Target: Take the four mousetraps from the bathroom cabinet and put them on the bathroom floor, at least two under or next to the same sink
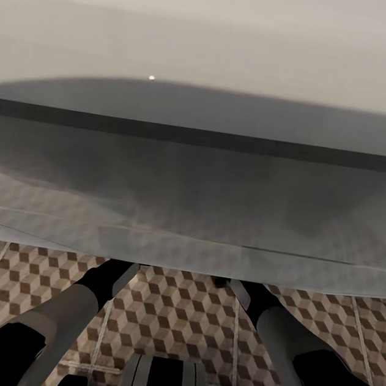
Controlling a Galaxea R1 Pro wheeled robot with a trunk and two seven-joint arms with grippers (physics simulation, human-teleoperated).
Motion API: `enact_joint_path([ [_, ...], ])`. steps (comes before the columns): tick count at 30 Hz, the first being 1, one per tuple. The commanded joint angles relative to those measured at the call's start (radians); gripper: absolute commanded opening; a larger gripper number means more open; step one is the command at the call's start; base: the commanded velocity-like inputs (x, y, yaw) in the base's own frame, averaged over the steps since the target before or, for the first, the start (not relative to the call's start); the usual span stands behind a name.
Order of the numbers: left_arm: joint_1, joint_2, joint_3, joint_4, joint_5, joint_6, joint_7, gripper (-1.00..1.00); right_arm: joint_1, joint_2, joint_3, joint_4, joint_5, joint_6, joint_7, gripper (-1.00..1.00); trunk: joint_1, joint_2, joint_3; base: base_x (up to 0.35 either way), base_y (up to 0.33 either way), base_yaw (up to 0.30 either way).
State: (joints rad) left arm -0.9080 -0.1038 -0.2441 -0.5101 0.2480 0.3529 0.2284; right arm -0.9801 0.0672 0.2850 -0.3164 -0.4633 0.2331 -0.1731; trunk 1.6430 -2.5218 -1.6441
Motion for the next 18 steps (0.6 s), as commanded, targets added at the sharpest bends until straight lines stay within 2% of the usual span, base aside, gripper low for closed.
enact_joint_path([
  [1,-0.002,0.001,-0.006,-0.002,0.011,0.004,0.009,-1.00,-0.051,0.000,0.011,-0.003,-0.004,0.005,-0.008,1.00,0.000,0.000,0.000,0.000,0.000,0.000],
  [18,-0.002,0.001,-0.006,-0.002,0.011,0.004,0.009,-1.00,-0.051,-0.001,0.011,-0.003,-0.005,0.005,-0.008,1.00,0.000,0.000,0.000,0.000,0.000,0.000],
])
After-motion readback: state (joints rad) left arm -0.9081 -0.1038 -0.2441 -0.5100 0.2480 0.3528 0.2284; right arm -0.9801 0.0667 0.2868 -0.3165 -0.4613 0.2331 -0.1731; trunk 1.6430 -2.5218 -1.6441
